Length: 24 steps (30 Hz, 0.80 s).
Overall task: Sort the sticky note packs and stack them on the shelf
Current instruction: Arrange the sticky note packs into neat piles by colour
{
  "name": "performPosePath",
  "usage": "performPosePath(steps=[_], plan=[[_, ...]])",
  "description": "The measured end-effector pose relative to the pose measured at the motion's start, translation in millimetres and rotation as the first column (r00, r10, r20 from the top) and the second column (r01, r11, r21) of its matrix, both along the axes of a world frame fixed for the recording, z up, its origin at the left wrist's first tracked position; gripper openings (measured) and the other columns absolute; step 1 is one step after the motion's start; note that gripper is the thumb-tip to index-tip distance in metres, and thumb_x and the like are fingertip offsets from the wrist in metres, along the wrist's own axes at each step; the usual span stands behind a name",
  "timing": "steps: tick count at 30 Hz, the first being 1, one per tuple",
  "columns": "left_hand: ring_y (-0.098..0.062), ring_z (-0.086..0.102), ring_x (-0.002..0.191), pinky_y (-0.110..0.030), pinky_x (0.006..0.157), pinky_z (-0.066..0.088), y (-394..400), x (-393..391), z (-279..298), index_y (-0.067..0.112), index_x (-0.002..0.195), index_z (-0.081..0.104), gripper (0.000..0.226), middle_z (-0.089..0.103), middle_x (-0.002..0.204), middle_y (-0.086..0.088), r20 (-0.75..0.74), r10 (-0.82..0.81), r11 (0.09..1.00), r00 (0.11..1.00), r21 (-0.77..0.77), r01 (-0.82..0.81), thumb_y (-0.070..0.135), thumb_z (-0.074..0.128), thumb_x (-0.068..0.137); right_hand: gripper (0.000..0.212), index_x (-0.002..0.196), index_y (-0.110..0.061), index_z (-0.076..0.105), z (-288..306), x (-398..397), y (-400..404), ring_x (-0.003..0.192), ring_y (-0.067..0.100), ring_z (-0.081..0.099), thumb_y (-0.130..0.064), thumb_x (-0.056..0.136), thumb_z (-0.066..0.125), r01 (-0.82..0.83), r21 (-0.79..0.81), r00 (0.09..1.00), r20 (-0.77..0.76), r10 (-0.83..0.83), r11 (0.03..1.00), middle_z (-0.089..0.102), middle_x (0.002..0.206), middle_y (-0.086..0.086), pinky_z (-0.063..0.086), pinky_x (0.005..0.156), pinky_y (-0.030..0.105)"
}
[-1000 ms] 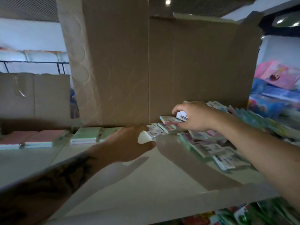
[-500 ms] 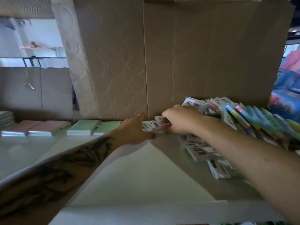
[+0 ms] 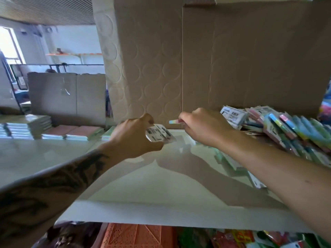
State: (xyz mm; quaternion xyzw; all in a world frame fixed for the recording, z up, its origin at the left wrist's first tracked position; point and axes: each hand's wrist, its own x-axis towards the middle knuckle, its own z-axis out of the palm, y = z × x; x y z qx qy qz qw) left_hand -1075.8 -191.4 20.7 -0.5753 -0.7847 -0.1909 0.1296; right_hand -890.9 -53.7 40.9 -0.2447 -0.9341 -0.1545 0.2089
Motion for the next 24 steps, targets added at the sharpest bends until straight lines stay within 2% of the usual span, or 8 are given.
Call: performPosePath(steps=[4, 7, 9, 11, 14, 17, 21, 24], plan=[[-0.015, 0.065, 0.082, -0.031, 0.068, 0.056, -46.9, -25.6, 1.4, 0.039, 0.120, 0.051, 0.068, 0.072, 0.114, 0.010, 0.002, 0.024, 0.999, 1.000, 0.033, -0.024, 0.073, 0.077, 0.067, 0.023, 0.117, -0.023, 0.062, 1.2, -23.2, -35.8, 0.082, 0.036, 0.065, -0.019, 0.098, 0.050, -0.064, -0.039, 0.998, -0.022, 0.063, 0.997, 0.068, 0.089, 0.007, 0.046, 0.060, 0.036], [-0.018, 0.067, 0.084, -0.032, 0.070, 0.055, -84.7, -54.0, -4.6, 0.040, 0.119, 0.051, 0.071, 0.074, 0.112, 0.010, 0.001, 0.051, 0.998, 0.999, 0.025, -0.051, 0.078, 0.072, 0.063, 0.023, 0.119, -0.024, 0.061, -3.8, -49.7, -69.4, 0.086, 0.036, 0.065, -0.022, 0.100, 0.049, -0.090, -0.062, 0.996, -0.012, 0.090, 0.994, 0.068, 0.095, 0.007, 0.037, 0.061, 0.036], [-0.017, 0.066, 0.088, -0.034, 0.073, 0.057, -110.2, -75.3, -9.7, 0.040, 0.118, 0.053, 0.074, 0.072, 0.112, 0.012, 0.031, 0.054, 0.998, 0.998, 0.011, -0.054, 0.082, 0.065, 0.059, 0.023, 0.120, -0.025, 0.061, -9.8, -67.4, -93.4, 0.087, 0.035, 0.064, -0.023, 0.101, 0.048, -0.111, -0.055, 0.994, 0.002, 0.111, 0.992, 0.068, 0.096, 0.006, 0.037, 0.062, 0.036], [-0.012, 0.063, 0.085, -0.034, 0.071, 0.056, -133.5, -98.2, -14.3, 0.041, 0.116, 0.054, 0.070, 0.070, 0.111, 0.013, 0.085, 0.072, 0.997, 0.994, -0.002, -0.073, 0.080, 0.069, 0.060, 0.026, 0.123, -0.025, 0.062, -17.4, -84.3, -116.0, 0.092, 0.034, 0.065, -0.023, 0.101, 0.048, -0.142, -0.056, 0.989, 0.021, 0.144, 0.988, 0.070, 0.102, 0.006, 0.037, 0.063, 0.036], [-0.010, 0.060, 0.077, -0.032, 0.066, 0.052, -156.2, -132.5, -21.1, 0.042, 0.114, 0.051, 0.063, 0.071, 0.112, 0.010, 0.113, 0.101, 0.994, 0.988, -0.059, -0.094, 0.076, 0.074, 0.066, 0.027, 0.124, -0.025, 0.061, -29.4, -109.3, -143.4, 0.096, 0.034, 0.065, -0.026, 0.102, 0.046, -0.186, -0.072, 0.976, 0.099, 0.193, 0.980, 0.070, 0.108, 0.006, 0.047, 0.068, 0.039], [-0.009, 0.055, 0.074, -0.032, 0.064, 0.044, -167.5, -160.9, -27.4, 0.043, 0.118, 0.046, 0.066, 0.070, 0.114, 0.009, 0.096, 0.101, 0.988, 0.990, -0.127, -0.088, 0.079, 0.070, 0.068, 0.023, 0.114, -0.027, 0.062, -36.1, -126.3, -161.7, 0.093, 0.030, 0.064, -0.034, 0.102, 0.043, -0.179, -0.096, 0.969, 0.154, 0.192, 0.979, 0.068, 0.101, 0.003, 0.050, 0.071, 0.039], [-0.018, 0.060, 0.093, -0.035, 0.081, 0.052, -174.2, -183.3, -27.5, 0.047, 0.129, 0.042, 0.075, 0.065, 0.128, 0.010, 0.059, 0.029, 0.976, 0.998, -0.219, -0.016, 0.085, 0.064, 0.069, 0.014, 0.090, -0.033, 0.057, -31.5, -137.9, -174.5, 0.086, 0.020, 0.059, -0.042, 0.086, 0.048, -0.119, -0.196, 0.970, 0.187, 0.156, 0.973, 0.061, 0.091, -0.011, 0.051, 0.068, 0.035], [-0.018, 0.059, 0.111, -0.035, 0.091, 0.049, -174.2, -190.5, -20.9, 0.047, 0.140, 0.035, 0.086, 0.059, 0.138, 0.011, 0.041, -0.067, 0.953, 0.997, -0.292, 0.076, 0.088, 0.062, 0.068, 0.018, 0.088, -0.036, 0.058, -25.8, -150.6, -179.3, 0.086, 0.016, 0.057, -0.051, 0.081, 0.052, -0.075, -0.220, 0.976, 0.183, 0.116, 0.973, 0.057, 0.092, -0.014, 0.052, 0.069, 0.036]])
